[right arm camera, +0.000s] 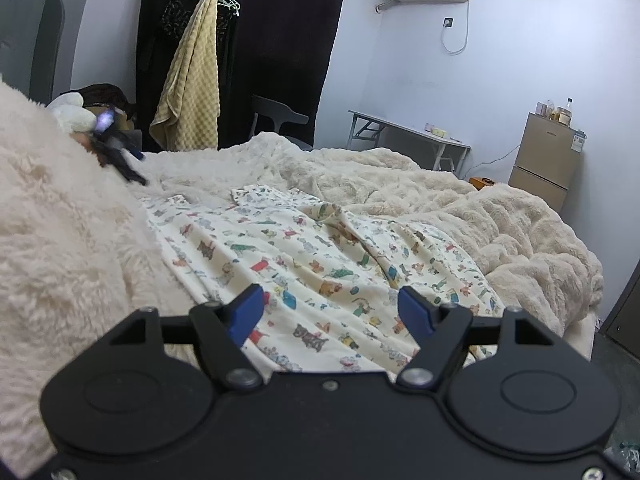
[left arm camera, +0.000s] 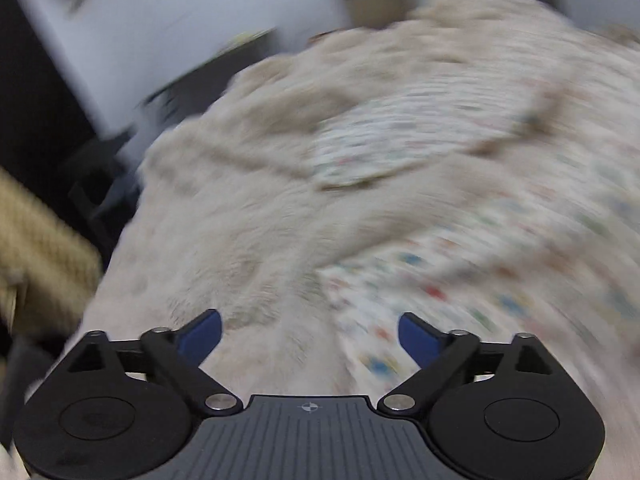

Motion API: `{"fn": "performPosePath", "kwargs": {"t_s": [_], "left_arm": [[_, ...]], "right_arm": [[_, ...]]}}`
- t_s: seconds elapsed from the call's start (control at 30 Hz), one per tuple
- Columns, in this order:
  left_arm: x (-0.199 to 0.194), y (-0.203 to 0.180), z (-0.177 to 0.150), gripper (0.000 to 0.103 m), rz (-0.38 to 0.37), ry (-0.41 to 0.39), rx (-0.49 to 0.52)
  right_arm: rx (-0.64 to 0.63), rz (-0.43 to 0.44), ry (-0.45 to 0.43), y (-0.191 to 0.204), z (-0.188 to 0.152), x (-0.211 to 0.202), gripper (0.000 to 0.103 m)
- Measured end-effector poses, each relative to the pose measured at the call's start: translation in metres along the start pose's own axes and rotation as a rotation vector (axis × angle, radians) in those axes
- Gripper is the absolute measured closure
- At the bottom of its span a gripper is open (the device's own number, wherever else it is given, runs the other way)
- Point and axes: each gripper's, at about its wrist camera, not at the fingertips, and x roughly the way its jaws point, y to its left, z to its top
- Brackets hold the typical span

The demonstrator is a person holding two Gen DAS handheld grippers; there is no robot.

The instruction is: Organize soft objects

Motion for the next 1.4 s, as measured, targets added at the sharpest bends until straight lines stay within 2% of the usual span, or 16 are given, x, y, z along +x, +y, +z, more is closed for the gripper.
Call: {"fn": "performPosePath", "kwargs": {"t_s": [0.03, 0.1, 0.17, 0.2, 0.27, 0.3, 0.37, 0.47, 0.57, 0.63, 1.0, 1.1, 1.17, 1.23, 1.33, 1.4], "left_arm": [[-0.008, -0.009, -0.003, 0.008, -0.037, -0.009, 0.045], [-0.021, -0.036, -0.008, 0.008, -0.172, 0.001, 0.181], [-0.015, -0.057, -0.006, 0.017, -0.221, 0.06, 0.261], [-0.01, -0.067, -0.005, 0.027, -0.238, 0.094, 0.296], [0.008, -0.087, -0.009, 0.038, -0.205, 0.175, 0.375], [0.015, -0.094, -0.011, 0.053, -0.196, 0.203, 0.399], [0.025, -0.104, -0.017, 0.058, -0.191, 0.252, 0.449], [0.032, -0.11, -0.024, 0.064, -0.162, 0.243, 0.498], [0.043, -0.107, -0.027, 0.084, -0.085, 0.234, 0.527], [0.048, -0.1, -0.028, 0.099, -0.062, 0.24, 0.522], [0.049, -0.09, -0.029, 0.101, -0.065, 0.259, 0.478], [0.044, -0.089, -0.029, 0.098, -0.068, 0.27, 0.47], [0.039, -0.088, -0.027, 0.082, -0.078, 0.29, 0.456], [0.028, -0.091, -0.027, 0.06, -0.106, 0.275, 0.444], [0.013, -0.096, -0.022, 0.046, -0.16, 0.213, 0.436], [0.013, -0.105, -0.015, 0.045, -0.157, 0.155, 0.449]], "right_arm": [[0.005, -0.005, 0.009, 0.0, 0.0, 0.003, 0.028], [0.022, -0.027, 0.037, 0.0, 0.001, 0.01, 0.028], [0.042, -0.051, 0.065, -0.001, 0.0, 0.017, 0.028], [0.051, -0.056, 0.071, -0.003, -0.001, 0.018, 0.028], [0.064, -0.064, 0.078, -0.005, -0.002, 0.02, 0.028], [0.075, -0.071, 0.08, -0.007, -0.002, 0.021, 0.028], [0.088, -0.077, 0.076, -0.01, -0.003, 0.02, 0.028], [0.106, -0.075, 0.063, -0.012, -0.004, 0.018, 0.027], [0.108, -0.072, 0.06, -0.012, -0.003, 0.019, 0.027], [0.102, -0.069, 0.065, -0.011, -0.003, 0.02, 0.027], [0.091, -0.066, 0.064, -0.008, -0.002, 0.019, 0.027], [0.09, -0.068, 0.062, -0.008, -0.002, 0.018, 0.027], [0.089, -0.069, 0.062, -0.009, -0.002, 0.018, 0.027], [0.087, -0.068, 0.061, -0.008, -0.002, 0.018, 0.027], [0.083, -0.066, 0.06, -0.008, -0.001, 0.018, 0.027], [0.081, -0.065, 0.06, -0.007, -0.001, 0.018, 0.027]]}}
